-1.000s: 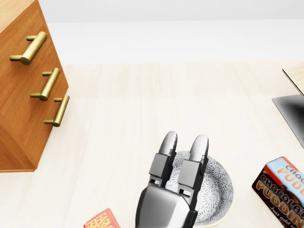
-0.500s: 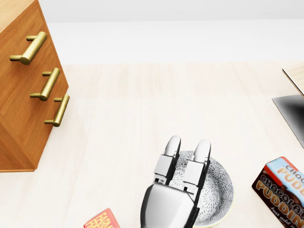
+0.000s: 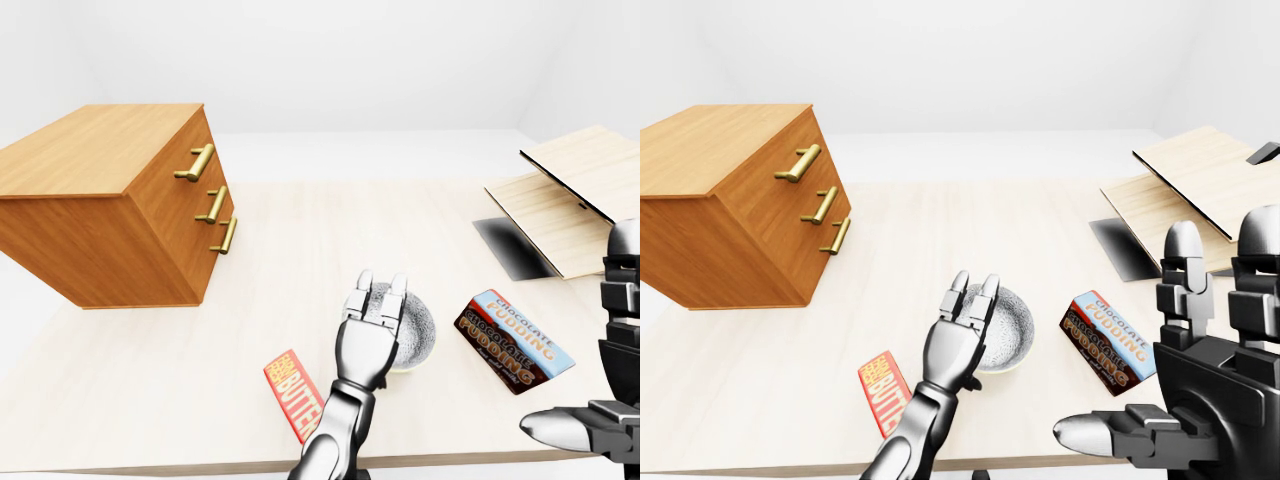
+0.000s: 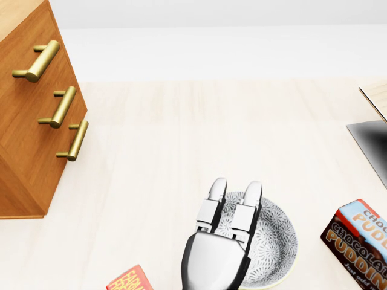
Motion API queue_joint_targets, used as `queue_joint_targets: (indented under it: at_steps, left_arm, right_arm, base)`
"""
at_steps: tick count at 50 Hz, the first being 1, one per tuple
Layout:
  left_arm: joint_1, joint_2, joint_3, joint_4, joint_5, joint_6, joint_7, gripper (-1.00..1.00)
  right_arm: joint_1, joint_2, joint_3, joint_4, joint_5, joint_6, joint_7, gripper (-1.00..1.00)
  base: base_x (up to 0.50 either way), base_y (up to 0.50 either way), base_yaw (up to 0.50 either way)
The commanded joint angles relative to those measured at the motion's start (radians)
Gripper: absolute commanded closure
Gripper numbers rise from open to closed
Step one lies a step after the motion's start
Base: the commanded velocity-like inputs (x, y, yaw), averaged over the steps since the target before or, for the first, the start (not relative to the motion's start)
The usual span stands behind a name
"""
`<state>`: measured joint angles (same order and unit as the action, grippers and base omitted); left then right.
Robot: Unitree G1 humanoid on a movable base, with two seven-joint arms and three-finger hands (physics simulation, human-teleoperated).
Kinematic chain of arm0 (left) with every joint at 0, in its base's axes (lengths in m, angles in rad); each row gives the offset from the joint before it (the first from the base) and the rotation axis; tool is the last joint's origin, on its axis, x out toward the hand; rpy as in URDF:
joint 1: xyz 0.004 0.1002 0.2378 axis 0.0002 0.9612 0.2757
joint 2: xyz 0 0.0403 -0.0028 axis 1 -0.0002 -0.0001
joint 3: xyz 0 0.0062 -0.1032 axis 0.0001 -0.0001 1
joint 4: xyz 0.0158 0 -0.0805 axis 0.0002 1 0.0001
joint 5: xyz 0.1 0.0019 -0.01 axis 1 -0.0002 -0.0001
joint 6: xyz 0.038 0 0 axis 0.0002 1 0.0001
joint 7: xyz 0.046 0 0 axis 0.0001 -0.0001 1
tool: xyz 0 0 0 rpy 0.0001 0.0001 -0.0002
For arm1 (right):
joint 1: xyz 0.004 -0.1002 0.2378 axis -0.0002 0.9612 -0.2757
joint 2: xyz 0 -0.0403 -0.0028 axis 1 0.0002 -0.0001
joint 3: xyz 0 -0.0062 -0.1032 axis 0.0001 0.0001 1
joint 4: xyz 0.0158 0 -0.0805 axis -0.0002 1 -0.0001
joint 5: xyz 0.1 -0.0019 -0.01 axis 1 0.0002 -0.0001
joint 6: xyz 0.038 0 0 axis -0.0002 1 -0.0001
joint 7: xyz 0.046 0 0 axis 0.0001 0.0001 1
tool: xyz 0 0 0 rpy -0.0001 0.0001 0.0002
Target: Close the top drawer of the cabinet and put the bowl on top of it.
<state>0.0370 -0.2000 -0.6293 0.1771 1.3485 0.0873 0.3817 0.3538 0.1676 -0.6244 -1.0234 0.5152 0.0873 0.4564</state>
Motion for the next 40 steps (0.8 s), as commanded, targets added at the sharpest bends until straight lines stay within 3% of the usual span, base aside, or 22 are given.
queue_joint_targets:
  at_steps: [1, 17, 18, 19, 40]
  left_arm:
    - [-0.007, -0.013, 0.015, 0.043, 0.015, 0.0, 0.004, -1.0]
    - [0.003, -0.012, -0.002, 0.064, 0.032, 0.0, 0.007, -1.0]
    - [0.005, -0.011, -0.004, 0.059, 0.033, 0.0, 0.011, 0.43]
    - [0.006, -0.009, -0.006, 0.06, 0.039, 0.0, 0.008, 1.0]
    - [0.009, -0.007, -0.005, 0.054, 0.058, 0.0, 0.0, 1.0]
  right_arm:
    - [-0.001, 0.0, 0.004, 0.001, -0.004, 0.0, -0.002, -1.0]
    - [-0.001, -0.002, -0.002, -0.003, 0.004, 0.0, -0.005, -1.0]
    - [-0.003, -0.003, -0.001, -0.002, 0.003, 0.0, -0.006, -1.0]
    - [-0.003, -0.003, -0.001, -0.002, 0.004, 0.0, -0.007, -1.0]
    - [-0.003, -0.005, 0.012, 0.003, -0.007, 0.0, -0.007, -1.0]
  base:
    - [0.0, 0.0, 0.0]
    - [0.0, 0.0, 0.0]
    - [0.0, 0.0, 0.0]
    - [0.0, 0.0, 0.0]
    - [0.0, 0.0, 0.0]
